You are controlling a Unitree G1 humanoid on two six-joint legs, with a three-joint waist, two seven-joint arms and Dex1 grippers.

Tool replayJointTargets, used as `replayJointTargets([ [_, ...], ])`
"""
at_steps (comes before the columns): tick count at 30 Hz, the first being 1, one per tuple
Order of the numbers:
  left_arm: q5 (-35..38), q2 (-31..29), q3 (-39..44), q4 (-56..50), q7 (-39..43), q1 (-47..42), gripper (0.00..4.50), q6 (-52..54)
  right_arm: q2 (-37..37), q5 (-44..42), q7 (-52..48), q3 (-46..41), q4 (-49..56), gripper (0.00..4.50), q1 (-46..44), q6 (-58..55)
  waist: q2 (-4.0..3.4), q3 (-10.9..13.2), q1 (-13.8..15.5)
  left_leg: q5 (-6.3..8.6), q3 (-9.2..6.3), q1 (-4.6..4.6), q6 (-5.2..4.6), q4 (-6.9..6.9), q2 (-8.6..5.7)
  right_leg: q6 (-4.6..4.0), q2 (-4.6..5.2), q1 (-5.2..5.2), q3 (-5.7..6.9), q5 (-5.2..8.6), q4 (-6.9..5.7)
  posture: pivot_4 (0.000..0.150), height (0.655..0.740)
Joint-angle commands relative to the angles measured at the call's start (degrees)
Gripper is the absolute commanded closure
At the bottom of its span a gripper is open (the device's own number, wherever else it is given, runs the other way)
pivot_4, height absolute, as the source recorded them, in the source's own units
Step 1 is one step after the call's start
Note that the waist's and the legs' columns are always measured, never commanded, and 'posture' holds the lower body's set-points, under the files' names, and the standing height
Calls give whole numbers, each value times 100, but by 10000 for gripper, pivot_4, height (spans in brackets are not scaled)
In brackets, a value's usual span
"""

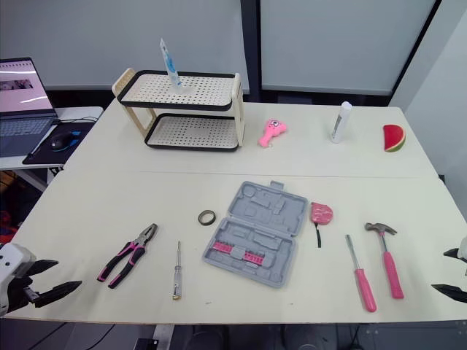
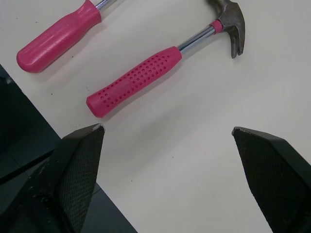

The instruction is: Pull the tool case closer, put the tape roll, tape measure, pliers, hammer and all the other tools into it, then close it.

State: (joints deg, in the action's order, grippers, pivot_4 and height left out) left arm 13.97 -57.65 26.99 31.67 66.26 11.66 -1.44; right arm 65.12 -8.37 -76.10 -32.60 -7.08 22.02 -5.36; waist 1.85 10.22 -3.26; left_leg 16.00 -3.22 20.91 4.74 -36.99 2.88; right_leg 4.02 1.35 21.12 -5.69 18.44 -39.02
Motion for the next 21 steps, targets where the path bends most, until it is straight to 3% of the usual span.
replayJointTargets([
  [1, 141, -160, 218, 51, 87, -41, 0, -180, -27, -104, 63, -291, 147, 245, 51, 59, 0, 0, 0, 0, 0, 0, 0, 0, 0, 0, 0, 0, 0, 0, 0, 1500, 7350],
  [5, 297, -120, 73, -323, 231, -189, 0, -15, -146, -181, 198, -319, 394, 245, 1, 67, 0, 0, 1, 0, 0, 0, 0, 0, 0, 0, 0, -1, 0, 0, 0, 1500, 7350],
  [12, 322, 76, -558, -1328, 135, -966, 0, 490, -570, -632, 657, -184, 1974, 245, -45, -994, -4, 2, 24, 0, -4, 3, 1, -1, 0, 3, 0, -4, 2, -2, -2, 1500, 7350],
  [18, 294, 342, -1435, -1872, 321, -2007, 0, 760, -1089, -853, 1581, 726, 3504, 245, -417, -2083, -6, 4, 52, 0, -8, 10, 1, -1, 0, 3, -1, 0, 4, -2, 1, 1500, 7350],
  [21, 145, 503, -1974, -1795, 529, -2642, 9122, 727, -1377, -746, 2068, 1467, 3819, 9744, -836, -2410, -6, 4, 47, 0, -10, 13, 1, -2, 0, 3, -3, 3, 4, -3, 2, 1500, 7350],
])
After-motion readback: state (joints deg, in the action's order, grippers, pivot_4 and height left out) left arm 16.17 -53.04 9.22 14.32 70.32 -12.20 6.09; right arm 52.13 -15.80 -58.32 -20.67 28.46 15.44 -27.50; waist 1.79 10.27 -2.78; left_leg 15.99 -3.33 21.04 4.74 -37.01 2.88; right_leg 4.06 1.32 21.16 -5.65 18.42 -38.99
